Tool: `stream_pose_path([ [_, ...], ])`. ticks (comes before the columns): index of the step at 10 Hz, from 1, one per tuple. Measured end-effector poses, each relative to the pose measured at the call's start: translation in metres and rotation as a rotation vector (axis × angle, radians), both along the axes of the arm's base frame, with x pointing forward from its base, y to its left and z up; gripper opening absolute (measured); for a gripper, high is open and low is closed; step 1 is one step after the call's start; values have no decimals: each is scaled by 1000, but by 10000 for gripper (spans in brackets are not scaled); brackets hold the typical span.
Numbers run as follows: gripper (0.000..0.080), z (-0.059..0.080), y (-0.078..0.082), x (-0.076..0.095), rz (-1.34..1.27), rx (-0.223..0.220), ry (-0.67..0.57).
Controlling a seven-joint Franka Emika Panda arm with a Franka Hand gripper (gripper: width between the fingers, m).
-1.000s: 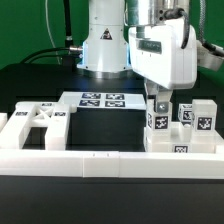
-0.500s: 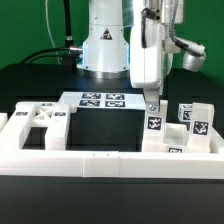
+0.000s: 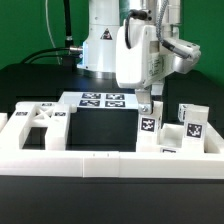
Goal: Assemble chair
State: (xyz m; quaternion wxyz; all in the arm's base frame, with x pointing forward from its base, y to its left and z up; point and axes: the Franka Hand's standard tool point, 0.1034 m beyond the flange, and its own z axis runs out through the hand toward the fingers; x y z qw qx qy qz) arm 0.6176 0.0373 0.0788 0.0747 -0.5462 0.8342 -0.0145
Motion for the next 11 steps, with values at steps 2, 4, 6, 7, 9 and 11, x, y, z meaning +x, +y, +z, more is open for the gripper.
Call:
stream_pose_path([
  [2, 621, 16, 5, 3, 17, 10, -21],
  [4, 642, 36, 11, -5, 24, 29, -36],
  [6, 648, 41, 17, -11, 32, 40, -28],
  [7, 649, 39, 16, -11, 35, 38, -25],
  [9, 649, 38, 17, -12, 39, 37, -24],
  [11, 649, 38, 17, -12, 44, 36, -24],
])
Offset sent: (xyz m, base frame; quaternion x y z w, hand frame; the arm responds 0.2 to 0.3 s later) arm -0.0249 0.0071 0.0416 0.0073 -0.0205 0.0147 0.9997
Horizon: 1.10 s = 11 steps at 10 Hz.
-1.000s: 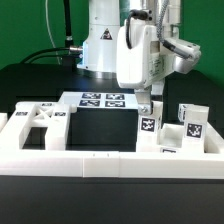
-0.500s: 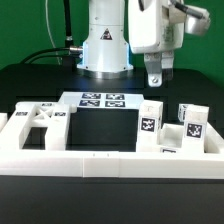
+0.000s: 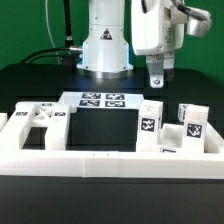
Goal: Assemble chair
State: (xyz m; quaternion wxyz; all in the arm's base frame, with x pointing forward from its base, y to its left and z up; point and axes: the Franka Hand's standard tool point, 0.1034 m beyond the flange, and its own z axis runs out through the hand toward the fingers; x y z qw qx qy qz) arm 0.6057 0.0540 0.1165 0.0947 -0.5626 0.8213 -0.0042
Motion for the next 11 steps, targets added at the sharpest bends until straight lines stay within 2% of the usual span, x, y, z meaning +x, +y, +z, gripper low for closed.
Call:
stream_pose_path([
  [2, 649, 0, -5, -3, 82, -13, -6],
  [3, 649, -2, -4, -9, 129, -18, -2],
  [5, 649, -13, 8, -26, 136, -28, -24],
  [8, 649, -15, 8, -25, 255, -47, -25],
  [9, 649, -17, 10, -25, 405, -61, -20],
  [10, 649, -16, 14, -24, 502, -55, -7],
  [11, 649, -16, 14, -19, 619, -74, -25],
])
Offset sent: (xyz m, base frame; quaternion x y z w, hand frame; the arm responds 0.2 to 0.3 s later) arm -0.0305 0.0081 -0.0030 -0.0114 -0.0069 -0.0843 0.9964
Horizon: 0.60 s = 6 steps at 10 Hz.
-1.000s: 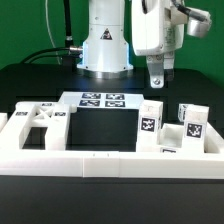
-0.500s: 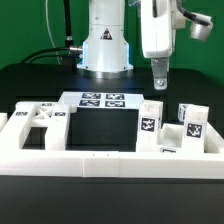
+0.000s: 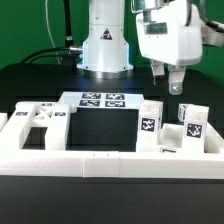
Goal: Assemble chair
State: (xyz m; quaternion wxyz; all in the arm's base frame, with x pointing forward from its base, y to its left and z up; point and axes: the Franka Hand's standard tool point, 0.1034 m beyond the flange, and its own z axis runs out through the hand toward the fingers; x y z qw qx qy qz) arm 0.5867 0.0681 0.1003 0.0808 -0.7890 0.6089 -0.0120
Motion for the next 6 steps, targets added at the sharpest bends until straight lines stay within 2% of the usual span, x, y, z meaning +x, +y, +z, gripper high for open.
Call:
stream_pose_path([
  [4, 649, -2, -2, 0, 270, -35, -31],
  [6, 649, -5, -7, -1, 516, -77, -47],
])
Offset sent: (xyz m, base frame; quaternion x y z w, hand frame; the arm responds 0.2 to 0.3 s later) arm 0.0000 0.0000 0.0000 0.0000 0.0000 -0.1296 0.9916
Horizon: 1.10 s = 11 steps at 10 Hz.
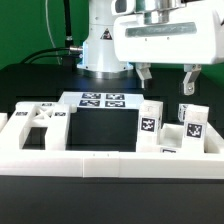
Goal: Assemble chair
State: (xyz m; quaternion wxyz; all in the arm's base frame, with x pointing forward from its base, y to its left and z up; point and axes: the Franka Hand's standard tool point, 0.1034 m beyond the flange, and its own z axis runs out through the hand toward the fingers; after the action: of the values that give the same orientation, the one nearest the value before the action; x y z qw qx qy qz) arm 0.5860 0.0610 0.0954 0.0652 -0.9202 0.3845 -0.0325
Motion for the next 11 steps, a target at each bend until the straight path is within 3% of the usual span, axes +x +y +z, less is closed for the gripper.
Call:
stream_pose_path([
  [2, 649, -1, -14, 2, 166, -28, -33],
  [6, 649, -2, -15, 2, 300, -50, -41],
  [8, 649, -15, -17, -2, 348, -81, -19],
  [11, 649, -22, -19, -6, 428, -117, 40],
])
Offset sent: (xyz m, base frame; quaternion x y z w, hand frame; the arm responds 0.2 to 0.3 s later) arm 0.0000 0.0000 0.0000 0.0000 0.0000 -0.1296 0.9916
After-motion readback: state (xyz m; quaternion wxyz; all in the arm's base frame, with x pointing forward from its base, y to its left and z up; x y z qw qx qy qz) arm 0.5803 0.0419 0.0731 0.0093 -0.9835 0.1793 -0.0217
